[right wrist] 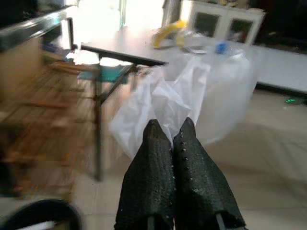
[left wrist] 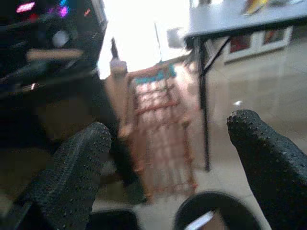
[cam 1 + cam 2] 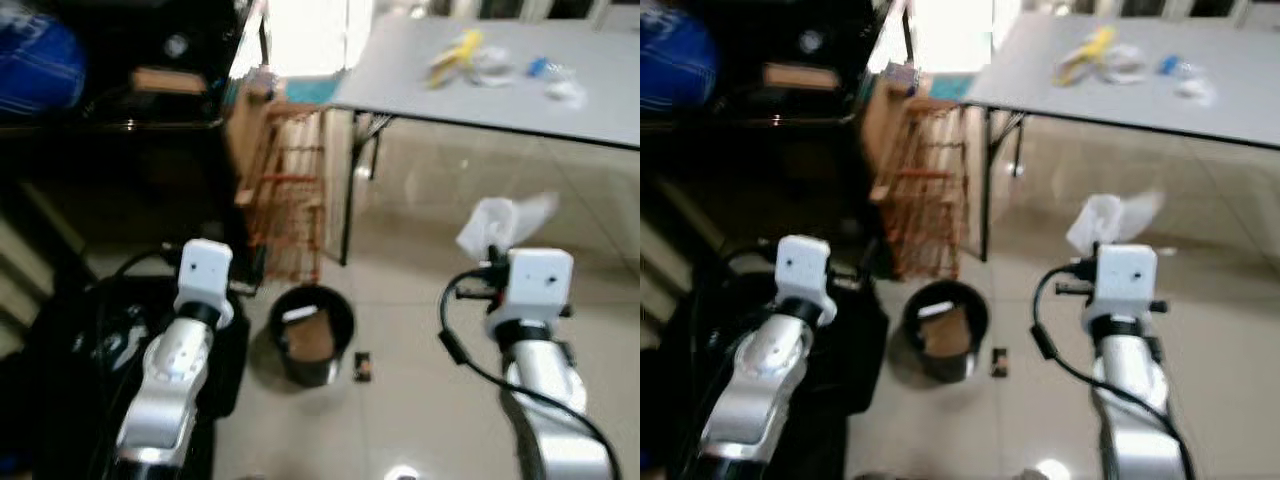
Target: Picking trash to rubbish bin
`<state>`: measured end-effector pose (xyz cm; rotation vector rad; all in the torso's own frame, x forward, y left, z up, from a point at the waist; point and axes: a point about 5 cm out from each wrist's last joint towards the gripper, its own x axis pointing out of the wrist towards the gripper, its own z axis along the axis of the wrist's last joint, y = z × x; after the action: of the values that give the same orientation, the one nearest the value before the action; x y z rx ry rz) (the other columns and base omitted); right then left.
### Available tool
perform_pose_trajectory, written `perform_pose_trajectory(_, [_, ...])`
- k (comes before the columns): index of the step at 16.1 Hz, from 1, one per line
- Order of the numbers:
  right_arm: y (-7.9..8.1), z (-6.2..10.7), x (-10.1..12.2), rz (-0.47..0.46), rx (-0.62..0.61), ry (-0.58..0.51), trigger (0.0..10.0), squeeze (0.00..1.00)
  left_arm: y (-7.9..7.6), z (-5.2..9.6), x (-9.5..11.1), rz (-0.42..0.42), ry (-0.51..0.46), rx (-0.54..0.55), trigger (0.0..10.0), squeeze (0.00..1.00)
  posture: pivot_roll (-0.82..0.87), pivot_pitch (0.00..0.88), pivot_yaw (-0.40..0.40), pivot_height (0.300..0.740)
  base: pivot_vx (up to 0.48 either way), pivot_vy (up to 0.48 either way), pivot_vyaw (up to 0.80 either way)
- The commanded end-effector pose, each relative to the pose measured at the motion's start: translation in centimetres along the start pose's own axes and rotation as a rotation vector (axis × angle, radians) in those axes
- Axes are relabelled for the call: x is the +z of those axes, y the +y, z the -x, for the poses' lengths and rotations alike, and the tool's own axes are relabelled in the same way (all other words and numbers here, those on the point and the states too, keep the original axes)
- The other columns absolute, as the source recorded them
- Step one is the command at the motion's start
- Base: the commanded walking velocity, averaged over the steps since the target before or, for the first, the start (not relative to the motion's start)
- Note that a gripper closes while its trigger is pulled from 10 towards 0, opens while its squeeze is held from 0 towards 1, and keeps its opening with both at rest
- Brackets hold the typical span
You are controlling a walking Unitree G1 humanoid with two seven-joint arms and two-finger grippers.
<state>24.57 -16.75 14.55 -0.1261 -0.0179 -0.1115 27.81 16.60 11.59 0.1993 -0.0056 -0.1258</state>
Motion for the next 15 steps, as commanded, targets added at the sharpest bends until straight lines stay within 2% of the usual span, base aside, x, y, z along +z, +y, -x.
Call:
perform_pose_trajectory(1, [-0.1,-0.1,0.4,0.008,-0.002,-0.02,10.0,0.0,-0.1,0.1,0.1,0.001,-0.014,-0.015,10.0,0.0,-0.03,0.092,0.031,0.74,0.0,0.0,0.0])
perform_pose_trajectory(8, [0.1,-0.2,0.3,0.008,0.003,-0.023,10.0,0.0,-1.0,0.2,0.7,0.036,-0.05,-0.101,10.0,0.0,-0.02,0.092,0.03,0.74,0.0,0.0,0.0])
perform_pose_trajectory(15, [0.1,-0.2,0.4,0.013,0.006,-0.029,10.0,0.0,-1.3,0.3,0.6,0.038,-0.049,-0.119,10.0,0.0,-0.03,0.091,0.027,0.74,0.394,0.0,0.0])
